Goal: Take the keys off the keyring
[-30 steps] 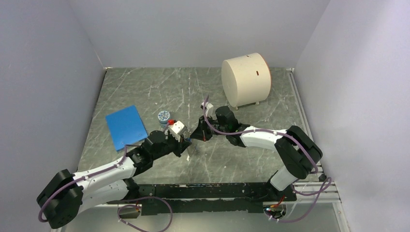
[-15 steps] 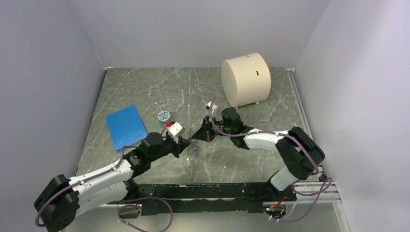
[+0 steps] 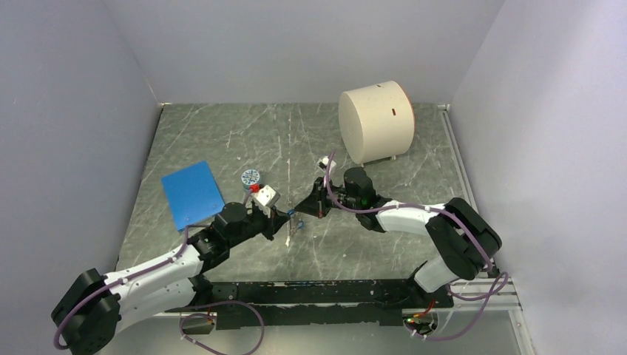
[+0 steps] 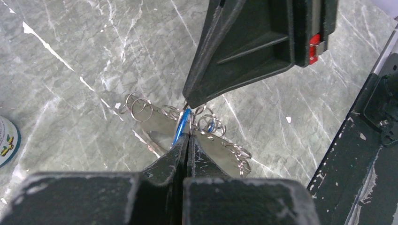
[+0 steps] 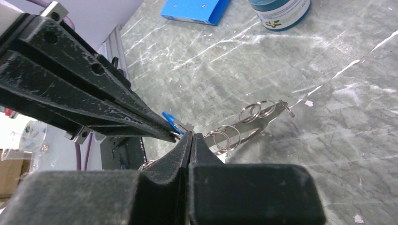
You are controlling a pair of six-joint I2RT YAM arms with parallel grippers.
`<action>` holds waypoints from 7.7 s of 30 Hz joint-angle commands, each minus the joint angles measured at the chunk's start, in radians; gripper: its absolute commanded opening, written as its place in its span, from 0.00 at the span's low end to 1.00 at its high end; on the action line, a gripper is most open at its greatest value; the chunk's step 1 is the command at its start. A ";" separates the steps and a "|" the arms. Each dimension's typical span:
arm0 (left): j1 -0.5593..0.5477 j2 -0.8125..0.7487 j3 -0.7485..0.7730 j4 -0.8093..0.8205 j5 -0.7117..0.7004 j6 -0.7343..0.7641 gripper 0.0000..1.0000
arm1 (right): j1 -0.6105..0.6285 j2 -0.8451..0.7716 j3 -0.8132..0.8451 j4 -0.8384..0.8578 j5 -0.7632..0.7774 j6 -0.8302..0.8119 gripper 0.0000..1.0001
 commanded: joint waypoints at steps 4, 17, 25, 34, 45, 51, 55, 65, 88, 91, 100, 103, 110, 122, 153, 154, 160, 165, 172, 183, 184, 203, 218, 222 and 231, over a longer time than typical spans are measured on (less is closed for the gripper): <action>0.007 0.038 0.021 -0.053 -0.055 -0.060 0.02 | -0.031 -0.075 -0.049 0.156 0.075 -0.024 0.00; 0.010 0.041 0.030 0.009 -0.001 -0.086 0.03 | -0.029 -0.041 -0.049 0.245 -0.029 -0.003 0.00; 0.010 0.026 0.054 0.025 0.036 -0.110 0.18 | -0.018 -0.052 -0.043 0.199 0.016 -0.034 0.00; 0.009 -0.030 0.098 -0.086 0.000 -0.175 0.35 | 0.009 -0.079 -0.023 0.098 0.119 -0.083 0.00; 0.009 0.055 0.175 -0.097 0.020 -0.307 0.37 | 0.042 -0.091 0.001 0.005 0.222 -0.122 0.00; 0.008 0.129 0.184 -0.076 0.003 -0.341 0.40 | 0.045 -0.095 0.006 0.000 0.214 -0.125 0.00; 0.007 0.114 0.209 -0.149 -0.042 -0.263 0.46 | 0.045 -0.095 0.011 -0.007 0.191 -0.135 0.00; 0.027 0.069 0.165 -0.122 0.063 0.111 0.68 | 0.045 -0.106 0.038 -0.064 0.138 -0.180 0.00; 0.212 0.218 0.224 -0.078 0.480 0.309 0.68 | 0.024 -0.109 0.062 -0.087 -0.044 -0.212 0.00; 0.212 0.233 0.233 -0.083 0.483 0.328 0.67 | 0.022 -0.106 0.064 -0.088 -0.057 -0.215 0.00; 0.211 0.264 0.251 -0.112 0.536 0.350 0.50 | 0.020 -0.109 0.061 -0.077 -0.092 -0.214 0.00; 0.212 0.259 0.257 -0.135 0.561 0.349 0.49 | 0.015 -0.107 0.061 -0.074 -0.106 -0.213 0.00; 0.210 0.180 0.212 -0.111 0.575 0.304 0.57 | 0.005 -0.110 0.059 -0.076 -0.144 -0.225 0.00; 0.207 0.200 0.220 -0.140 0.570 0.331 0.52 | -0.001 -0.106 0.064 -0.081 -0.193 -0.237 0.00; 0.158 0.218 0.230 -0.167 0.546 0.360 0.24 | -0.008 -0.082 0.065 -0.029 -0.285 -0.207 0.00; 0.158 0.213 0.228 -0.166 0.546 0.359 0.24 | -0.008 -0.081 0.068 -0.031 -0.288 -0.208 0.00; 0.159 0.180 0.219 -0.149 0.557 0.340 0.09 | -0.008 -0.080 0.068 -0.042 -0.280 -0.215 0.00; 0.159 0.189 0.223 -0.165 0.573 0.331 0.02 | -0.009 -0.090 0.069 -0.056 -0.249 -0.214 0.00; 0.158 0.170 0.226 -0.176 0.551 0.322 0.03 | -0.009 -0.090 0.075 -0.083 -0.224 -0.229 0.01; 0.153 0.133 0.258 -0.228 0.448 0.132 0.03 | -0.008 -0.207 0.044 -0.158 -0.031 -0.276 0.36; 0.151 0.131 0.262 -0.237 0.433 0.111 0.03 | -0.006 -0.224 0.039 -0.168 -0.007 -0.280 0.36; 0.021 0.191 0.365 -0.357 0.122 -0.131 0.02 | 0.297 -0.408 0.003 -0.540 0.582 -0.236 0.57; 0.015 0.208 0.350 -0.323 0.171 -0.141 0.02 | 0.149 -0.335 -0.109 -0.394 0.498 -0.294 0.12; 0.015 0.223 0.347 -0.317 0.168 -0.144 0.02 | 0.103 -0.334 -0.115 -0.368 0.397 -0.334 0.07; 0.013 0.243 0.365 -0.343 0.157 -0.123 0.03 | 0.098 -0.306 -0.119 -0.348 0.361 -0.370 0.15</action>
